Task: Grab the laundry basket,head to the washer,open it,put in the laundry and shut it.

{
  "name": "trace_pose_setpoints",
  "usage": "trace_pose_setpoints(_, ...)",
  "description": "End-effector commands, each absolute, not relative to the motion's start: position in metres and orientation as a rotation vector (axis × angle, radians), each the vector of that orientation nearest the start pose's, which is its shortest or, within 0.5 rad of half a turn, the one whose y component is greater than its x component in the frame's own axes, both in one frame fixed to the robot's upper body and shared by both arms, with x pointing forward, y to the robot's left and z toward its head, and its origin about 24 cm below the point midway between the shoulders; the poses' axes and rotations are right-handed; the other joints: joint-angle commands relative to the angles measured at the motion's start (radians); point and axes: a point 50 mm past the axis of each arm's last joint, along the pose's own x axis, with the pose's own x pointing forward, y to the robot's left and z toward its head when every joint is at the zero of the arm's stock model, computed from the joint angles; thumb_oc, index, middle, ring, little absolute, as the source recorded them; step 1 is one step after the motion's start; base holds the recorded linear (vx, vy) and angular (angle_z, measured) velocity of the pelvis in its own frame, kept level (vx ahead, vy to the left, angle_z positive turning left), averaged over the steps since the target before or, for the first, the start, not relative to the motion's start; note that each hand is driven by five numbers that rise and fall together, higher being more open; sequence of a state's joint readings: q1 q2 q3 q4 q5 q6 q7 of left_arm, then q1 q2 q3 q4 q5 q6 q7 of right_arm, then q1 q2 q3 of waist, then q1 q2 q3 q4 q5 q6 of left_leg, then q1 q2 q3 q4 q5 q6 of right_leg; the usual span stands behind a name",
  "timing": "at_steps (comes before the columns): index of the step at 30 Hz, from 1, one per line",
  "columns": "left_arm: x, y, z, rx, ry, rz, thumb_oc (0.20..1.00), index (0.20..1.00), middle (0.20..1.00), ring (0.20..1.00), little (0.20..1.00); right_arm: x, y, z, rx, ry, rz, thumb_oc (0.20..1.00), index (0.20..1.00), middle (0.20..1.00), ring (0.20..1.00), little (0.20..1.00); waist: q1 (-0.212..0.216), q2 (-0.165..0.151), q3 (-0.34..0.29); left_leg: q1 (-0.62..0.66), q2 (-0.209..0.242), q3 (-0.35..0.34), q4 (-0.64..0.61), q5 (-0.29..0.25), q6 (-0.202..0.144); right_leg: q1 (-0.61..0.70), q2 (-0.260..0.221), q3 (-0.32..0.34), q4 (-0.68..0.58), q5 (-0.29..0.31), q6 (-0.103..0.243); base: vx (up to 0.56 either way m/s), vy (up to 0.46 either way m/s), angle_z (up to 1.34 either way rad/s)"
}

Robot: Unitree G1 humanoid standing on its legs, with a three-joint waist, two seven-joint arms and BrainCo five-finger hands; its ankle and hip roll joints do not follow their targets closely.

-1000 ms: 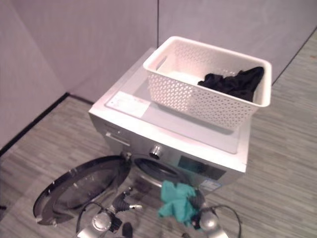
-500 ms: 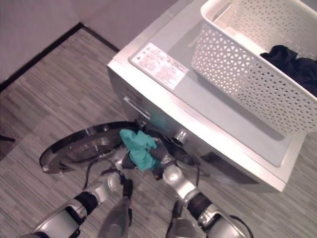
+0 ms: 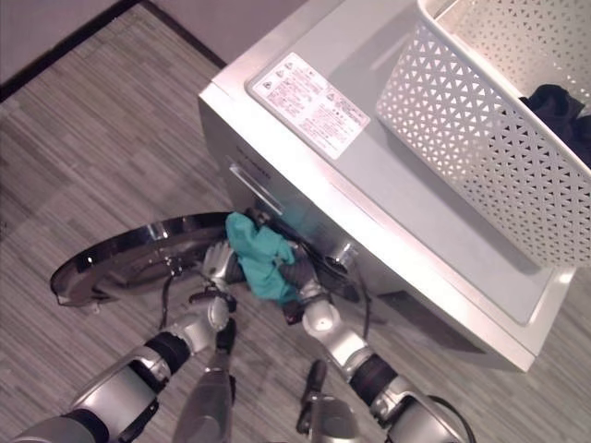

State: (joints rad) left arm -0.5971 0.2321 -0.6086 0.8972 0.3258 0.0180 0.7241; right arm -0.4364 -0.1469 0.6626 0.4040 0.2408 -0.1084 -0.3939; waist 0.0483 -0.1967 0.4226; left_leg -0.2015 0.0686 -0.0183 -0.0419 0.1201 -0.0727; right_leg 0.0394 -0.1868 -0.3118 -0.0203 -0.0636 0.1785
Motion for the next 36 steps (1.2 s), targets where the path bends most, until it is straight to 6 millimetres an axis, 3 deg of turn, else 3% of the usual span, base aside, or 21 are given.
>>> trace_pose_setpoints(1, 0.343, 0.107, 0.039, 0.671, -0.097, 0.225, 1.000, 1.000, 1.000, 1.000, 1.000, 0.293, -0.025, 0.087, 0.000, -0.191, 0.275, 0.200, 0.200, 0.200, 0.200, 0.200, 0.030, -0.022, 0.032, 0.074, 0.060, 0.005, -0.044, -0.066, 0.006, -0.168, -0.004, 0.015, 0.001, 0.142, -0.038, -0.03, -0.032, -0.02)
trace_pose_setpoints(3, 0.345, 0.091, 0.051, 0.490, -0.111, 0.189, 1.000, 1.000, 1.000, 1.000, 1.000, 0.295, -0.026, 0.089, 0.017, -0.186, 0.258, 0.200, 0.200, 0.200, 0.200, 0.200, 0.027, -0.031, 0.037, 0.062, 0.062, 0.005, -0.044, -0.059, 0.003, -0.176, -0.001, 0.008, -0.003, 0.148, -0.038, -0.02, -0.040, -0.02)
trace_pose_setpoints(8, 0.355, 0.075, 0.080, 0.230, -0.132, 0.161, 1.000, 1.000, 1.000, 1.000, 1.000, 0.298, -0.026, 0.094, 0.059, -0.187, 0.234, 0.200, 0.200, 0.200, 0.200, 0.200, 0.018, -0.057, 0.046, 0.049, 0.075, 0.008, -0.042, -0.055, -0.005, -0.184, 0.009, 0.005, -0.008, 0.155, -0.041, 0.00, -0.035, 0.00)
trace_pose_setpoints(14, 0.366, 0.075, 0.102, 0.227, -0.182, 0.154, 1.000, 1.000, 1.000, 1.000, 1.000, 0.300, -0.025, 0.097, 0.105, -0.186, 0.228, 0.200, 0.200, 0.200, 0.200, 0.200, 0.002, -0.088, 0.052, 0.046, 0.090, 0.031, -0.041, -0.056, -0.010, -0.196, 0.026, 0.020, -0.019, 0.167, -0.039, -0.01, -0.013, -0.03)
trace_pose_setpoints(16, 0.367, 0.079, 0.100, 0.256, -0.167, 0.152, 0.200, 0.200, 0.200, 0.200, 0.200, 0.298, -0.024, 0.101, 0.127, -0.199, 0.238, 0.200, 0.200, 0.200, 0.200, 0.200, -0.006, -0.101, 0.051, 0.048, 0.097, 0.044, -0.044, -0.056, -0.011, -0.201, 0.033, 0.024, -0.022, 0.171, -0.039, -0.01, -0.021, -0.09)
trace_pose_setpoints(29, 0.359, 0.098, 0.063, 0.274, -0.039, 0.159, 0.200, 0.200, 0.200, 0.200, 0.200, 0.290, -0.028, 0.091, 0.137, -0.175, 0.274, 0.200, 0.200, 0.200, 0.200, 0.200, -0.014, -0.110, 0.056, 0.047, 0.110, 0.063, -0.045, -0.057, -0.017, -0.217, 0.045, 0.031, -0.031, 0.177, -0.040, 0.00, -0.021, -0.11)
trace_pose_setpoints(31, 0.357, 0.101, 0.058, 0.257, -0.023, 0.155, 0.200, 0.200, 0.200, 0.200, 0.200, 0.288, -0.028, 0.084, 0.119, -0.154, 0.294, 0.313, 0.313, 0.313, 0.313, 0.313, -0.013, -0.109, 0.057, 0.043, 0.112, 0.063, -0.045, -0.055, -0.019, -0.218, 0.046, 0.027, -0.032, 0.177, -0.040, 0.01, -0.026, -0.06)
trace_pose_setpoints(33, 0.355, 0.102, 0.055, 0.240, -0.012, 0.150, 0.200, 0.200, 0.200, 0.200, 0.200, 0.287, -0.028, 0.079, 0.108, -0.136, 0.306, 0.740, 0.740, 0.740, 0.740, 0.740, -0.012, -0.109, 0.058, 0.042, 0.112, 0.063, -0.045, -0.055, -0.019, -0.219, 0.046, 0.025, -0.033, 0.177, -0.040, 0.01, -0.015, 0.01)
trace_pose_setpoints(34, 0.350, 0.102, 0.047, 0.195, 0.021, 0.141, 0.200, 0.200, 0.200, 0.200, 0.200, 0.285, -0.030, 0.068, 0.085, -0.094, 0.309, 1.000, 1.000, 1.000, 1.000, 1.000, -0.009, -0.108, 0.059, 0.040, 0.111, 0.062, -0.045, -0.055, -0.018, -0.219, 0.047, 0.022, -0.033, 0.176, -0.040, 0.00, 0.000, 0.00)
trace_pose_setpoints(36, 0.345, 0.102, 0.038, 0.154, 0.054, 0.141, 0.200, 0.200, 0.200, 0.200, 0.200, 0.281, -0.032, 0.057, 0.058, -0.056, 0.317, 1.000, 1.000, 1.000, 1.000, 1.000, -0.007, -0.106, 0.062, 0.037, 0.110, 0.059, -0.045, -0.054, -0.018, -0.218, 0.047, 0.019, -0.033, 0.175, -0.040, 0.01, -0.018, 0.02)
